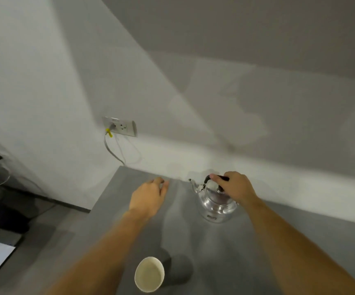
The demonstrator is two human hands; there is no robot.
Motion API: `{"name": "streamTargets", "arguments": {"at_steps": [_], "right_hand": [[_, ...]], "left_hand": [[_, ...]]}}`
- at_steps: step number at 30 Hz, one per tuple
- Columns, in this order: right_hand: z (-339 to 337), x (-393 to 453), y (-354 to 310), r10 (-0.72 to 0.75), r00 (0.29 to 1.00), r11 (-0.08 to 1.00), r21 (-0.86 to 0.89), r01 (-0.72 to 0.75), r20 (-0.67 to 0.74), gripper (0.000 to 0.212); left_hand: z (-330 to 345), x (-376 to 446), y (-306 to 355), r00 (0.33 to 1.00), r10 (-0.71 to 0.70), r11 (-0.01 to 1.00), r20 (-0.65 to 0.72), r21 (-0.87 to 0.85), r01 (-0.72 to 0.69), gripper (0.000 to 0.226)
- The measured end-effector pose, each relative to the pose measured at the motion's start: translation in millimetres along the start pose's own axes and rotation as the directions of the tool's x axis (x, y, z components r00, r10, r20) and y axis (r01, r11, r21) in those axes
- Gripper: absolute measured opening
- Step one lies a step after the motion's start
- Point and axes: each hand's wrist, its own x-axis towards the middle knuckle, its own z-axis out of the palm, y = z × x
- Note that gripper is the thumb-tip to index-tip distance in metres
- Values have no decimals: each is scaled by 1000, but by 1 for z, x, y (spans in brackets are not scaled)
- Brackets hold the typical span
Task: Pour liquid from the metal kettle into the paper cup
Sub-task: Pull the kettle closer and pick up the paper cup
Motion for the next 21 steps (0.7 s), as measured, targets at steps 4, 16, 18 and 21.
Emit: {"name": "streamTargets", "arguments": {"at_steps": [4, 16, 18, 21], "right_hand": [[-3, -7, -1, 49, 998, 996, 68, -51, 27, 69], [-17, -86, -28, -87, 995, 996, -21, 88, 48, 71], [-18, -103, -33, -88, 995, 996, 3, 88, 51, 69], [-17, -129, -38, -77, 995, 995, 69, 73, 61, 63]], "left_hand": [[8, -30, -25, 999, -24, 999, 45, -44, 26, 40], [38, -161, -110, 902, -64, 959, 427, -223, 173, 56], [39, -172, -112, 889, -31, 957, 456, -244, 158, 66], [43, -180, -112, 891, 47, 947, 452, -303, 104, 74]]}}
